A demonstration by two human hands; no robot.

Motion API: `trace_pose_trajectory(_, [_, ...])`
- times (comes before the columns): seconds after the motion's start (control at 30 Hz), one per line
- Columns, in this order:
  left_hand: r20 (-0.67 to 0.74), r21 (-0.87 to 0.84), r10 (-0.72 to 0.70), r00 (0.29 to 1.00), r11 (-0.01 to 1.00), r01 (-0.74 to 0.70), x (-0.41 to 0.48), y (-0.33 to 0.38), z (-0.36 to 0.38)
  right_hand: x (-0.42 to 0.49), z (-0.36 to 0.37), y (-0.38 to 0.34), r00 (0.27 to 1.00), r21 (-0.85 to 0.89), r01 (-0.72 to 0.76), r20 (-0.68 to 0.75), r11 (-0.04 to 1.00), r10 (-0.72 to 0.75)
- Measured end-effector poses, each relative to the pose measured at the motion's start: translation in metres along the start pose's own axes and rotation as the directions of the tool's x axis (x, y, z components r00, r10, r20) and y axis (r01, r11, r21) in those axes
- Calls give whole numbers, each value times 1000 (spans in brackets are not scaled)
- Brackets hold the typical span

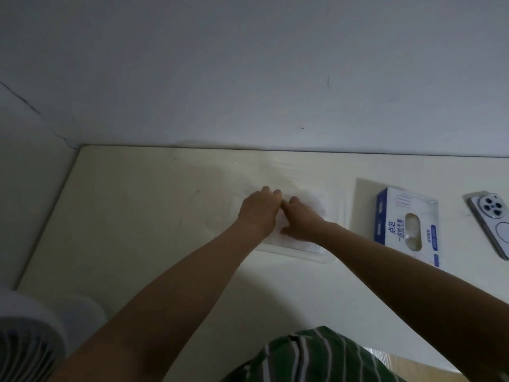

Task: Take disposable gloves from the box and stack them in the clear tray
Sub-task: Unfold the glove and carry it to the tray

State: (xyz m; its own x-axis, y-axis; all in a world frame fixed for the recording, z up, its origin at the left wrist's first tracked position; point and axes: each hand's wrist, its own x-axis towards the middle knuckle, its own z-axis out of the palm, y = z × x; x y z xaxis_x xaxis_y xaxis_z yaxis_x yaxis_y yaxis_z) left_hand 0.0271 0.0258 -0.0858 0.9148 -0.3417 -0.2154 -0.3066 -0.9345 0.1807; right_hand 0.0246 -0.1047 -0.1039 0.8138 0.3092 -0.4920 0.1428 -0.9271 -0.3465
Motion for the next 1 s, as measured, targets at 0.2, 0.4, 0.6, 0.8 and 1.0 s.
trace_pose_trajectory(0.2, [340,-49,-163,926,980,191,6,-24,19,3,-2,8,990,-27,-119,73,993,120])
trace_pose_trajectory(0.4, [403,19,-171,899,984,178,10,-26,32,2,12,10,964,-63,-205,162,977,213])
trace_pose_trajectory(0.6, [425,14,-190,885,979,203,12,-26,29,0,9,6,964,-73,-202,163,977,212])
trace_pose_trajectory(0.8, [299,-66,-313,901,936,347,12,-19,-12,-24,-32,1,1000,-200,31,3,979,-31])
trace_pose_trajectory(1.0, [-163,-146,-277,947,956,255,15,34,-44,-58,-88,23,929,-8,98,-357,995,-94])
